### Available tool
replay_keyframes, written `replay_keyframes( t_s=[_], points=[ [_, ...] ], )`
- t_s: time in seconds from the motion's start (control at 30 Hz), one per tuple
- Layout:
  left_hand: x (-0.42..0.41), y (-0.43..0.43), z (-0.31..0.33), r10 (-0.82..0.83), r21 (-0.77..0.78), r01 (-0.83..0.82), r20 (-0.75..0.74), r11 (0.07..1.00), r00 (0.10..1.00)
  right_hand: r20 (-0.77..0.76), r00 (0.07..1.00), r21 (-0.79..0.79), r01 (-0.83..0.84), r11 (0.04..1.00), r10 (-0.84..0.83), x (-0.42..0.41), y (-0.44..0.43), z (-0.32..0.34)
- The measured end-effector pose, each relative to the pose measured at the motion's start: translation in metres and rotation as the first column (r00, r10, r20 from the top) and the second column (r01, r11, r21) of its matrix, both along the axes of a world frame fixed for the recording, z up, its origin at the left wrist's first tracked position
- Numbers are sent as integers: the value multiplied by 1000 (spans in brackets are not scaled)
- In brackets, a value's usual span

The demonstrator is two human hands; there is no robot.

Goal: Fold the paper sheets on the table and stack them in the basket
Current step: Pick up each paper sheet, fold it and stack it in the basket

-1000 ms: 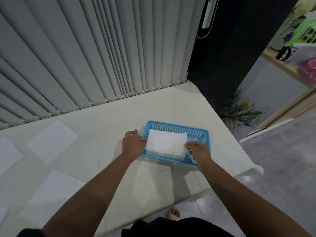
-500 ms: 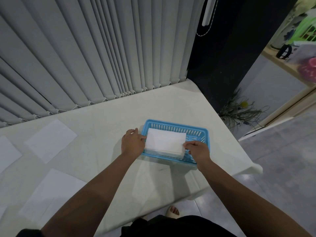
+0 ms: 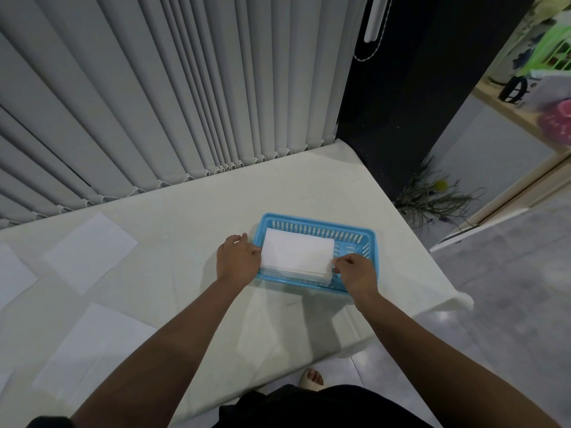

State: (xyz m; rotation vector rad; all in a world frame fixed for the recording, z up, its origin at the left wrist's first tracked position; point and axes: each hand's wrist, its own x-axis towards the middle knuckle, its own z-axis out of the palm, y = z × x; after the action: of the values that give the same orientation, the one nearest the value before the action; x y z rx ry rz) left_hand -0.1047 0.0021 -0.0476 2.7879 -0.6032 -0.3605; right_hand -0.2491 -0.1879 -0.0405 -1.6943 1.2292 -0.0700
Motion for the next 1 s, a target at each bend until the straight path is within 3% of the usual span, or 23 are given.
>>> replay_keyframes(
  t_s=[0.53, 0.6, 0.67, 0.73, 0.8, 0.9, 1.0],
  points=[
    [-9, 1, 6, -122, 159, 102, 118, 982, 986, 29, 1000, 18, -2, 1000, 1, -5, 3, -1],
    [-10, 2, 8, -108, 141, 89, 135, 986, 985, 15, 1000, -21, -27, 999, 27, -6, 3, 0],
    [-10, 1, 11, -71, 76, 60, 161, 995, 984, 0, 996, -162, -91, 983, 92, -8, 5, 1],
    [-9, -2, 13, -64, -26, 69, 174, 997, 983, -34, 971, -419, -228, 879, 236, -8, 6, -1],
    [-7, -10, 13, -164, -22, 170, 167, 985, 972, -166, 885, -568, -445, 692, 434, -4, 7, -2],
    [-9, -27, 5, -363, 119, 352, 80, 928, 928, -416, 691, -477, -719, 506, 591, 7, 9, -6],
    [-10, -30, -8, -430, 207, 417, 20, 885, 903, -520, 570, -353, -822, 448, 636, 13, 6, -15]
  ],
)
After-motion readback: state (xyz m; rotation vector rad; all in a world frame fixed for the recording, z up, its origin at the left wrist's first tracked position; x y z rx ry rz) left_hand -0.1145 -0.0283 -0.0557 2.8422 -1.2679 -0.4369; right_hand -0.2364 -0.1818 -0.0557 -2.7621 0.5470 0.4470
